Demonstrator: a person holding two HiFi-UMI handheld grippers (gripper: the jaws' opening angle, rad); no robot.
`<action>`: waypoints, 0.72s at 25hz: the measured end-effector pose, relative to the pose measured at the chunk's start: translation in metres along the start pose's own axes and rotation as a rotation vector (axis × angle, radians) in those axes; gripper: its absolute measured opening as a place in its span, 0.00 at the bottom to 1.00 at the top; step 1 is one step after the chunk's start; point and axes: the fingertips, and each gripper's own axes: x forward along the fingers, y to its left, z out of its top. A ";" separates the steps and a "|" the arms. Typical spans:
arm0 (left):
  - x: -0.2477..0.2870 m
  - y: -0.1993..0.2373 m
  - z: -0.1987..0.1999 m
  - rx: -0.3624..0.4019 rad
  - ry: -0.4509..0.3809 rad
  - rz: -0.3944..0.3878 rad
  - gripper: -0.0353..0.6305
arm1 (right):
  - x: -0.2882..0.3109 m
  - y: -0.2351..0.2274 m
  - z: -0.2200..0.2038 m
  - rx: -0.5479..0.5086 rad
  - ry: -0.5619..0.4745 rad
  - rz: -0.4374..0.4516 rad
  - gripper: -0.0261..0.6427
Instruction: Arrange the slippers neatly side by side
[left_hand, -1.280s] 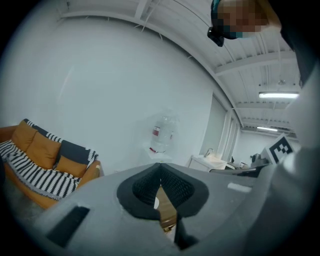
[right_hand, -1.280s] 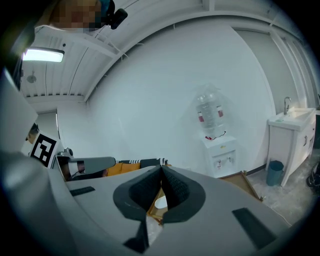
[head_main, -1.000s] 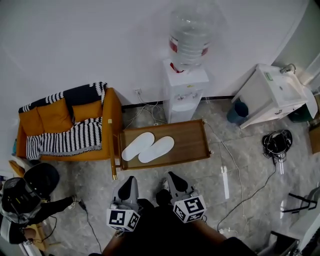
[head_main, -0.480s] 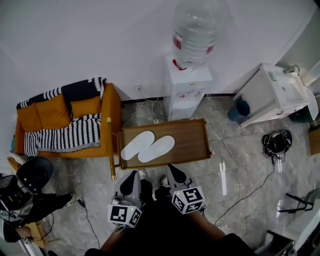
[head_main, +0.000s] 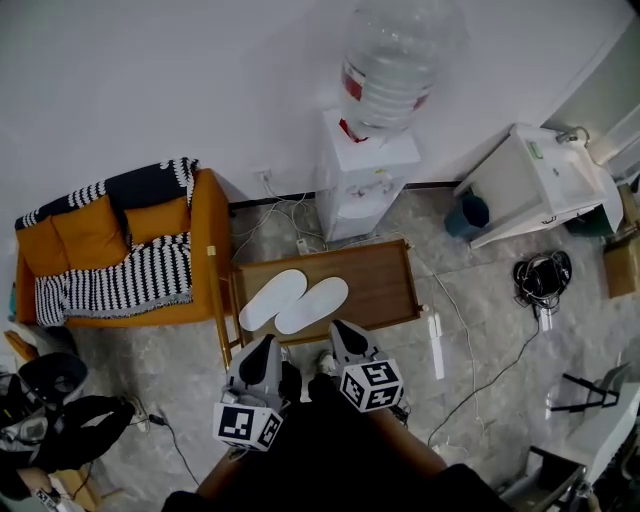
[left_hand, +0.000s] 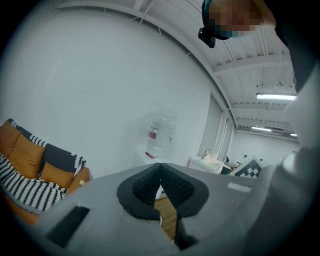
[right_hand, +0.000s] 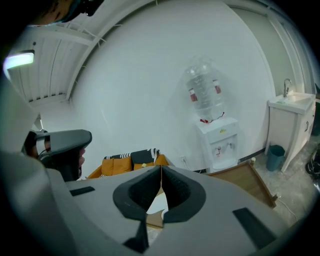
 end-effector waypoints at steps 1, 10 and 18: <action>0.002 0.003 0.001 0.001 0.000 -0.007 0.07 | 0.006 -0.003 -0.003 0.021 0.012 -0.009 0.06; 0.020 0.037 -0.001 -0.010 0.037 -0.037 0.07 | 0.069 -0.026 -0.038 0.137 0.127 -0.081 0.06; 0.036 0.065 -0.005 -0.034 0.061 -0.029 0.07 | 0.119 -0.065 -0.094 0.278 0.274 -0.185 0.06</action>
